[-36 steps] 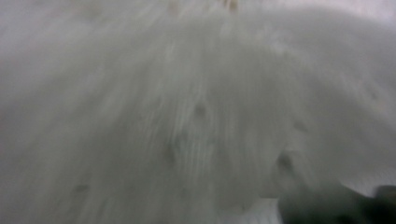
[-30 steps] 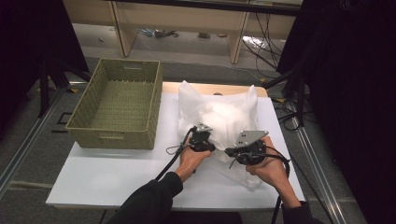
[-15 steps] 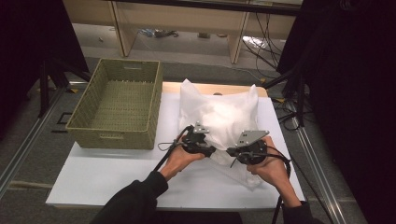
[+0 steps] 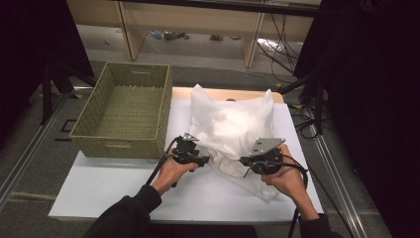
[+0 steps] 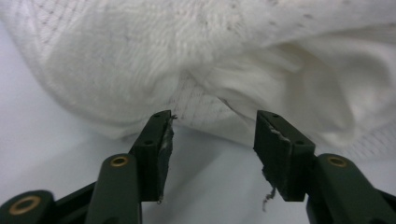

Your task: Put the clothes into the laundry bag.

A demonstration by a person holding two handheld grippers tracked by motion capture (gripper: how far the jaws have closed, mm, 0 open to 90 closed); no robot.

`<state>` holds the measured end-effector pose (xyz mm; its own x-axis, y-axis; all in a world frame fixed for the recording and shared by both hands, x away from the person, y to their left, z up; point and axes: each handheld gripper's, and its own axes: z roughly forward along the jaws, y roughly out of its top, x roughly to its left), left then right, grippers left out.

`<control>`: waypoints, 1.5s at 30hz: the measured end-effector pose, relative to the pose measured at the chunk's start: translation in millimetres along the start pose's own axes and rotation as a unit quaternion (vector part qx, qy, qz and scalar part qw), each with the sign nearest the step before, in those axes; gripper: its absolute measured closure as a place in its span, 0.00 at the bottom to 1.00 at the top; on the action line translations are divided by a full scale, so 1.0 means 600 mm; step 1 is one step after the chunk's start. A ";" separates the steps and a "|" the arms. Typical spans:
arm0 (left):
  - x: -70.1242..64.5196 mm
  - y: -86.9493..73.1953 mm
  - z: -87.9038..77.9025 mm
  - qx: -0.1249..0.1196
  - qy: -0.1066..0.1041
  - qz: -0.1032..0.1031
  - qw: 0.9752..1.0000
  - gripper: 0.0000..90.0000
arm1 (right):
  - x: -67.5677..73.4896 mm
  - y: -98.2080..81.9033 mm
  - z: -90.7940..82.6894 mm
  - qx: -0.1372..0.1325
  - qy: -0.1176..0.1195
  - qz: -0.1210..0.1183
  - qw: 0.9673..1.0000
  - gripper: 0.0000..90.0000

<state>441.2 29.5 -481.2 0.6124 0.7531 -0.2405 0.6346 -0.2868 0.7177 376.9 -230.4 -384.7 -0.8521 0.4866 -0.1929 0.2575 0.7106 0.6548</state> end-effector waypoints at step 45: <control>0.013 -0.021 -0.048 -0.015 -0.009 0.003 1.000 0.99 | 0.013 -0.003 0.031 0.029 0.038 -0.005 0.999 0.99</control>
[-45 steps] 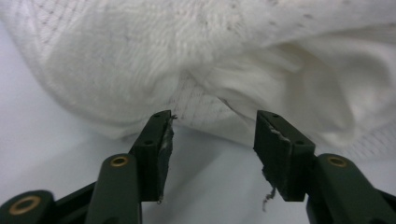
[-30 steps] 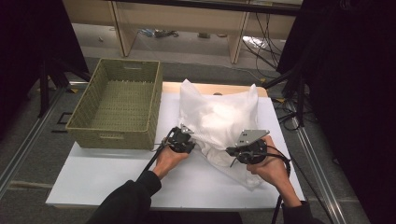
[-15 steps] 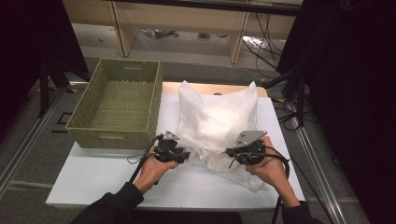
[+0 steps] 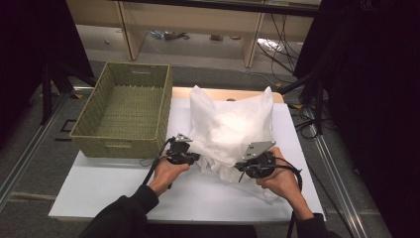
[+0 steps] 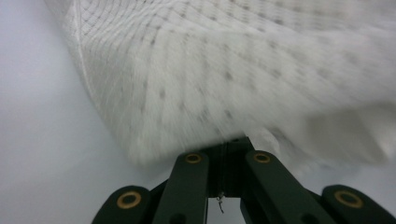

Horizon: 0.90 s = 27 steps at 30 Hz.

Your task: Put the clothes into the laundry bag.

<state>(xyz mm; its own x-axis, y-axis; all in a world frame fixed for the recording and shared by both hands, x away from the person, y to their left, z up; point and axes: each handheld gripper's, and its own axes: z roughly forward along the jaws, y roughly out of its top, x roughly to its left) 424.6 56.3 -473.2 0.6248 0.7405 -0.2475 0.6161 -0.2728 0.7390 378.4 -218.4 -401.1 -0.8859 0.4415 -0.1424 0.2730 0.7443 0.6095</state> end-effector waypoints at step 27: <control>-0.018 -0.057 -0.106 -0.004 0.023 0.086 0.996 0.75 | -0.103 0.022 0.084 0.019 -0.096 0.033 0.995 1.00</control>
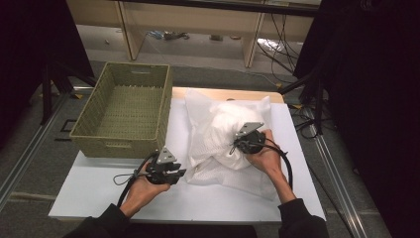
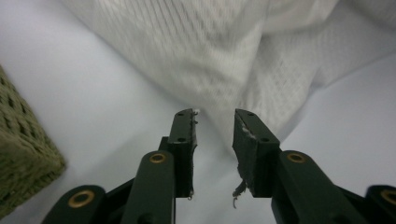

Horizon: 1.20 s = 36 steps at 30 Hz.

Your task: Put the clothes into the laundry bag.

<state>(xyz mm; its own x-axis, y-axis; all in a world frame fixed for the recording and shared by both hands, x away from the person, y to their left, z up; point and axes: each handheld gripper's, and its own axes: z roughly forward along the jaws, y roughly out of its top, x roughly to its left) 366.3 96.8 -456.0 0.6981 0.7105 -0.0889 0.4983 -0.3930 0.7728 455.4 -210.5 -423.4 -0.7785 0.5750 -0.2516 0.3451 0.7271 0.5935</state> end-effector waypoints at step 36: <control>-0.026 -0.027 -0.015 0.021 -0.052 0.074 0.996 0.98 | 0.047 -0.016 -0.110 -0.046 0.029 -0.013 0.998 1.00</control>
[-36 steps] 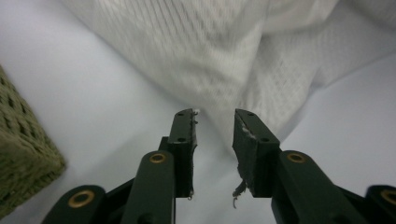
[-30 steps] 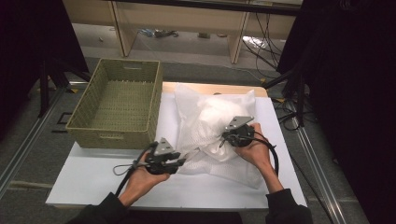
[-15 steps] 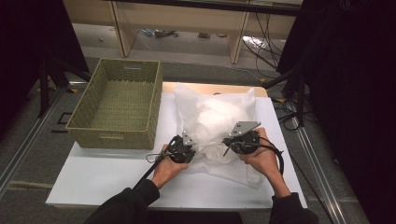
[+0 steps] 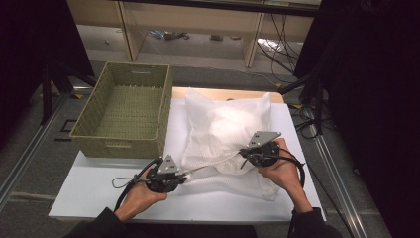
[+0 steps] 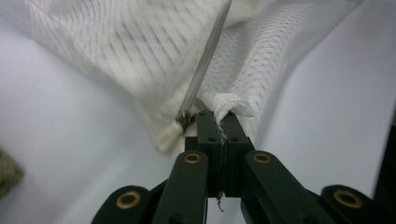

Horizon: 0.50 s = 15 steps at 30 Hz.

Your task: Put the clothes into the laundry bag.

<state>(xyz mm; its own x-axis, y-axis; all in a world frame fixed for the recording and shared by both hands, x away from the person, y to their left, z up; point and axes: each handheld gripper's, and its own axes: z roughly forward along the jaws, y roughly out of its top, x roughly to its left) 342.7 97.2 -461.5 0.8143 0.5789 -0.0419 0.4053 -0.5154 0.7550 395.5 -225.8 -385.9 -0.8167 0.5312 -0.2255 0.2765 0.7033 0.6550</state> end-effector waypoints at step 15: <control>-0.081 0.093 0.064 -0.023 -0.067 -0.035 0.997 0.56 | 0.020 0.001 -0.015 -0.004 0.013 -0.024 1.000 1.00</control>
<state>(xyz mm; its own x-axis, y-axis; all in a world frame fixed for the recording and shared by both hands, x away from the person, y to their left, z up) 341.4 16.1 -442.6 0.8335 0.5221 -0.1807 0.4472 -0.4455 0.7756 381.5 -223.5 -381.8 -0.8418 0.4845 -0.2380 0.2327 0.7236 0.6498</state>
